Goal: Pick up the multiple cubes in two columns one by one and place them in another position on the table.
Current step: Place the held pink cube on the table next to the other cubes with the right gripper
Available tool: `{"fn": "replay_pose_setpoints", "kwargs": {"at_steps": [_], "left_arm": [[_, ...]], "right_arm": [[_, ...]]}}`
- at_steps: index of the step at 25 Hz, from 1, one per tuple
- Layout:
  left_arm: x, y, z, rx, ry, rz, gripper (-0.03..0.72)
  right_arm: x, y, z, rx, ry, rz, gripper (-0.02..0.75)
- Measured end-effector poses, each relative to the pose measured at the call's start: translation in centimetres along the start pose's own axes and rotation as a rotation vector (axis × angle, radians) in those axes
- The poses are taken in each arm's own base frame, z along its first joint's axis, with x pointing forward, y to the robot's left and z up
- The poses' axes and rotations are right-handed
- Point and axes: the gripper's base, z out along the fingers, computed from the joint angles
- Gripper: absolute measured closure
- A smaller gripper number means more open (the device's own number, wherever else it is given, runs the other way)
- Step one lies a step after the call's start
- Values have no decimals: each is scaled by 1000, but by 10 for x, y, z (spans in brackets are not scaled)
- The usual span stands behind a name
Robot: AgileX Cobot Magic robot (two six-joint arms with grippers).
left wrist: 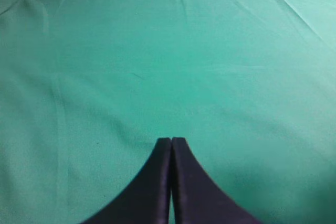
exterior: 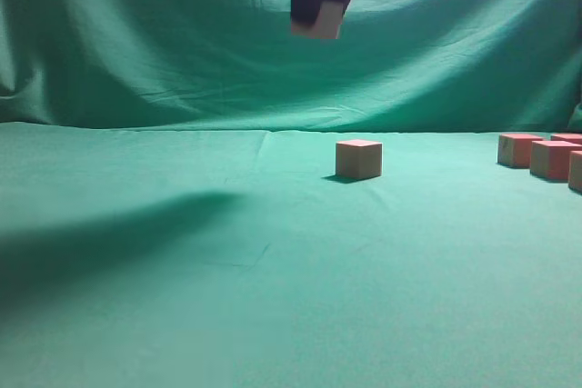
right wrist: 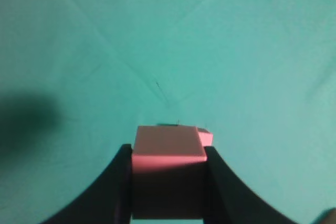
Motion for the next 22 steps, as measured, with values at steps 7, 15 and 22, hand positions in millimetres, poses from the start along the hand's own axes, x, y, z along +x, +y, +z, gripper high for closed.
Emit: {"fn": "replay_pose_setpoints", "kwargs": {"at_steps": [7,15,22], "left_arm": [[0,0,0,0,0,0,688],[0,0,0,0,0,0,688],[0,0,0,0,0,0,688]], "right_arm": [[-14,-2,57,-19,58,-164,495],[-14,-3,93,-41,82,-398,495],[-16,-7,107,8,61,-429,495]]}}
